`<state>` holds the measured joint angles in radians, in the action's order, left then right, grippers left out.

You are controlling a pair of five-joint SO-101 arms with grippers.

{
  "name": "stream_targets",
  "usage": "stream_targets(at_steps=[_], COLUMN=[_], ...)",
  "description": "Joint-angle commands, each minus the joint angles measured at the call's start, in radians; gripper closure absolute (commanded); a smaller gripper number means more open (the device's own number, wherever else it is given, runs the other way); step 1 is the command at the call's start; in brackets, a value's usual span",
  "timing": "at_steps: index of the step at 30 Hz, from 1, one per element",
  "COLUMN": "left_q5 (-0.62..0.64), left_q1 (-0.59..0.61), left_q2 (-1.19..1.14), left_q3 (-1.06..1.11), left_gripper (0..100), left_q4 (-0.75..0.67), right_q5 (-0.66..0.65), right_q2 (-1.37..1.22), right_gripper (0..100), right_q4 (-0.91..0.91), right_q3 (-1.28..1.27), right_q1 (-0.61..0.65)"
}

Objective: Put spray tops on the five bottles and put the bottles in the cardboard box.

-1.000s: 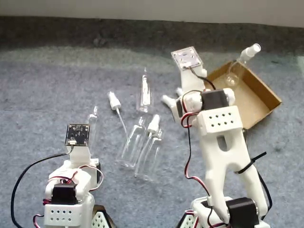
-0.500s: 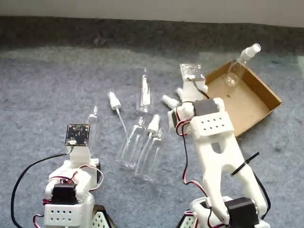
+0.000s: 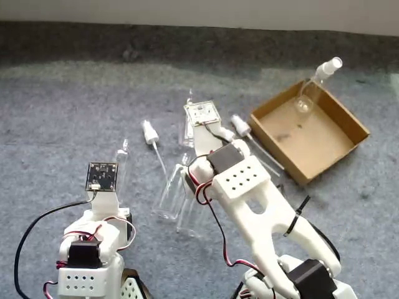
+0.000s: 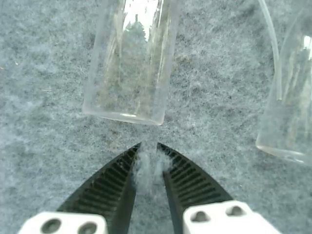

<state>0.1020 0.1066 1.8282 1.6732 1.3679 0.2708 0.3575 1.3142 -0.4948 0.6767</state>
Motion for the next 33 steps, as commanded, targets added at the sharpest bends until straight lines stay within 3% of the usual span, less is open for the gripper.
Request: stream_targets(at_steps=[1, 11, 16, 33], left_q5=[-0.002, -0.002, -0.002, -0.002], left_q1=[0.007, 0.007, 0.007, 0.007], left_q2=[0.001, 0.001, 0.001, 0.001], left_q3=[0.022, 0.022, 0.022, 0.022], left_gripper=[100, 100, 100, 100], left_q4=[-0.015, -0.015, -0.015, -0.015], right_q5=[0.017, 0.020, 0.020, 0.011], right_q2=[0.038, 0.038, 0.045, 0.038], right_gripper=[79.3, 79.3, 79.3, 79.3], right_q4=[-0.045, -0.219, -0.278, -0.268], right_q3=[0.005, -0.180, -0.249, -0.338], right_q1=[0.016, 0.022, 0.090, 0.114])
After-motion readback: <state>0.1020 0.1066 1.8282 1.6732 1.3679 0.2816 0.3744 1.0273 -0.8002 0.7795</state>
